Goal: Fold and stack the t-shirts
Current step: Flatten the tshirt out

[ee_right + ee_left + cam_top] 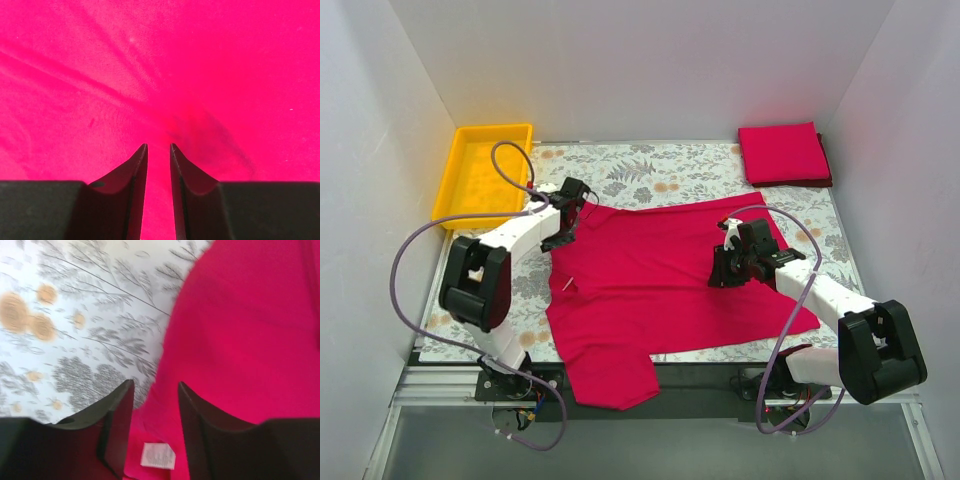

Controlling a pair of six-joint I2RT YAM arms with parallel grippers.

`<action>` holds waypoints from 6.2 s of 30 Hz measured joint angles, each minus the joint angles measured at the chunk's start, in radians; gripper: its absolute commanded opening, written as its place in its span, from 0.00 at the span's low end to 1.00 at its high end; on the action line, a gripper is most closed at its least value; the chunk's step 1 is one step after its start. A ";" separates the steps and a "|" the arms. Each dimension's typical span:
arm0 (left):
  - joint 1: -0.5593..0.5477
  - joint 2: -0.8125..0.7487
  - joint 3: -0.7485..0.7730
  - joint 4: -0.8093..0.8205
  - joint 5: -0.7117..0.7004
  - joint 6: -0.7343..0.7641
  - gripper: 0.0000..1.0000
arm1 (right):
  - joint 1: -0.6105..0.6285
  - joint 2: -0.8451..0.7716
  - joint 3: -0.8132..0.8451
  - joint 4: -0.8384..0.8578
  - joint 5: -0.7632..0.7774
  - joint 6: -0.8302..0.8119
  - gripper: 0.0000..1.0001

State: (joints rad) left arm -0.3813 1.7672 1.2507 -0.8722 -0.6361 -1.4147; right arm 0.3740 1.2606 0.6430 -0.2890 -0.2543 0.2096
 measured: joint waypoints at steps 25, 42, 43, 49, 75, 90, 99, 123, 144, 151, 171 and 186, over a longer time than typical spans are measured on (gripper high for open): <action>-0.071 0.117 -0.044 0.404 0.494 -0.022 0.26 | 0.000 0.000 -0.004 0.003 -0.011 0.000 0.31; 0.048 0.151 0.011 0.380 0.473 -0.062 0.43 | 0.000 0.005 -0.004 0.003 -0.011 0.000 0.32; 0.071 0.156 0.021 0.366 0.462 -0.050 0.47 | 0.000 0.006 -0.004 0.003 -0.011 0.000 0.32; 0.116 0.250 0.164 0.320 0.385 0.059 0.68 | 0.000 0.033 -0.003 0.004 -0.008 0.000 0.32; 0.031 -0.117 -0.279 0.210 0.368 -0.044 0.76 | -0.002 0.195 0.051 0.062 0.073 0.052 0.32; -0.291 -0.275 -0.427 0.187 0.511 -0.222 0.75 | -0.157 -0.004 -0.059 -0.053 0.174 0.105 0.40; -0.087 -0.334 -0.300 0.122 0.494 -0.174 0.72 | 0.166 -0.042 0.097 -0.090 0.215 0.048 0.38; 0.281 -0.074 -0.238 0.281 0.475 0.014 0.48 | 0.779 0.753 0.796 0.214 0.229 0.009 0.33; 0.281 -0.051 -0.174 0.260 0.472 0.056 0.07 | 0.793 0.906 0.867 0.266 0.266 0.054 0.29; 0.280 -0.047 -0.063 0.163 0.420 0.075 0.08 | 0.793 0.908 0.867 0.273 0.267 0.066 0.01; 0.261 0.010 0.078 0.034 0.298 0.114 0.53 | 0.771 0.660 0.607 0.480 0.030 0.072 0.46; 0.079 -0.055 -0.113 0.110 0.378 0.067 0.50 | 0.204 0.321 0.256 0.288 0.299 0.043 0.45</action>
State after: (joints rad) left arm -0.3027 1.7119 1.1378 -0.7620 -0.2584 -1.3476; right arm 0.5781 1.5814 0.8993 -0.0010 0.0444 0.2531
